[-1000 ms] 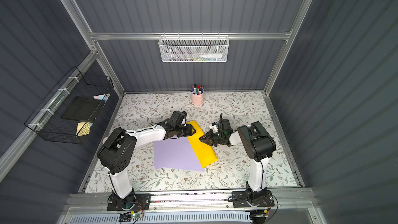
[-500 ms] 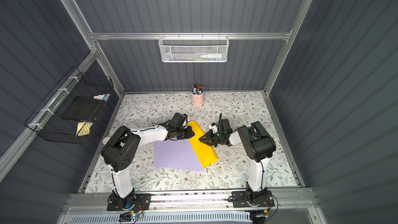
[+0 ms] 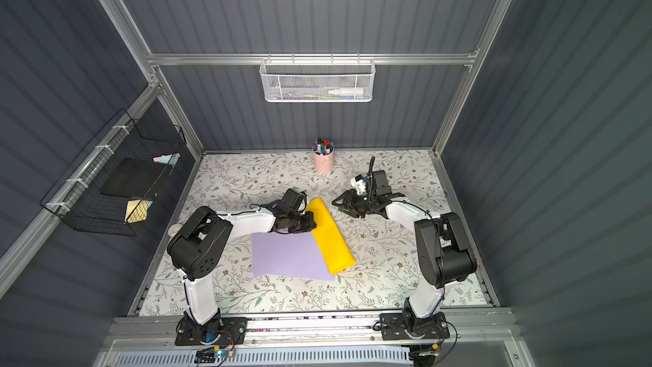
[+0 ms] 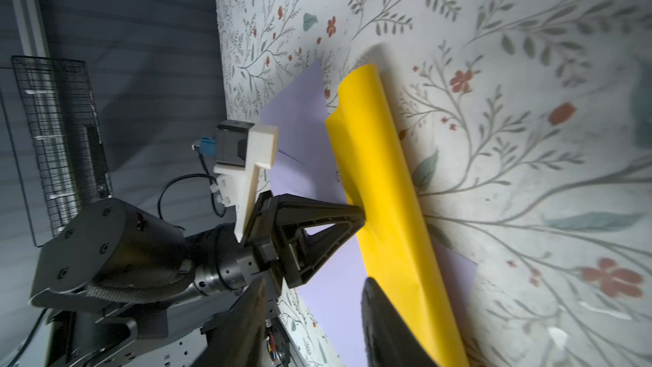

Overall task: Fold the rectangular paper in half along the long edge
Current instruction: Fold the paper.

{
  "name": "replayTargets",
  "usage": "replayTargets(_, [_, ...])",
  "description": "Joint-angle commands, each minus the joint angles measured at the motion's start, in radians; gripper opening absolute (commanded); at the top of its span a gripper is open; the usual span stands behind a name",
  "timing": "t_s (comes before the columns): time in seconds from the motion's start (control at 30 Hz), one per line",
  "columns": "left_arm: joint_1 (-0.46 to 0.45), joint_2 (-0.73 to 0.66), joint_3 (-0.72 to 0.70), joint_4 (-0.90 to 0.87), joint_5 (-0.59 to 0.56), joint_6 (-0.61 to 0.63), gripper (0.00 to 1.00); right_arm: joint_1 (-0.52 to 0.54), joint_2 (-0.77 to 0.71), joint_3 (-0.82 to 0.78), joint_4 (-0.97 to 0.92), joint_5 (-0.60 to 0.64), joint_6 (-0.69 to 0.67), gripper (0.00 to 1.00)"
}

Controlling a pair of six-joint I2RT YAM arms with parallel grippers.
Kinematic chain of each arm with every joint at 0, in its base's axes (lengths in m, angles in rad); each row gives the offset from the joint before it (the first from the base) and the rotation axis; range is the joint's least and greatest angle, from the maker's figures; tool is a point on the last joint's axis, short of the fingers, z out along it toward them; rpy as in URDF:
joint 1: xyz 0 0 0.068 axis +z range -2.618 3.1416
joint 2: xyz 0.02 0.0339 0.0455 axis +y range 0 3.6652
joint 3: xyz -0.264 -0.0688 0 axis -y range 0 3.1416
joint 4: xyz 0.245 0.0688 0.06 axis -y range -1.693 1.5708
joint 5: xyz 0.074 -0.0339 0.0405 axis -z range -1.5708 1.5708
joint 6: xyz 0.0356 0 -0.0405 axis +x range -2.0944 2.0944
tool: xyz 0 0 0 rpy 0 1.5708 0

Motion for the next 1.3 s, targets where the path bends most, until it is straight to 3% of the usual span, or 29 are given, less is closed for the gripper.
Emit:
replayTargets(0.0, [-0.005,0.018,-0.021,-0.027,0.006,0.024,0.12,0.003,0.056,0.001,-0.145,0.032,-0.085,0.47])
replayTargets(0.23, [-0.006,0.014,-0.014,-0.038,0.006,0.027,0.13,0.023,0.093,-0.034,-0.066,-0.017,-0.073,0.43])
replayTargets(0.6, [-0.005,0.007,0.024,-0.055,0.002,0.037,0.16,0.042,0.165,-0.015,-0.061,-0.027,-0.098,0.48])
replayTargets(0.97, [-0.006,0.017,0.051,-0.060,0.004,0.039,0.18,0.055,0.199,-0.011,-0.040,-0.026,-0.090,0.30])
replayTargets(1.27, [-0.006,0.022,0.057,-0.064,0.006,0.041,0.19,0.056,0.207,-0.015,-0.018,-0.036,-0.077,0.28])
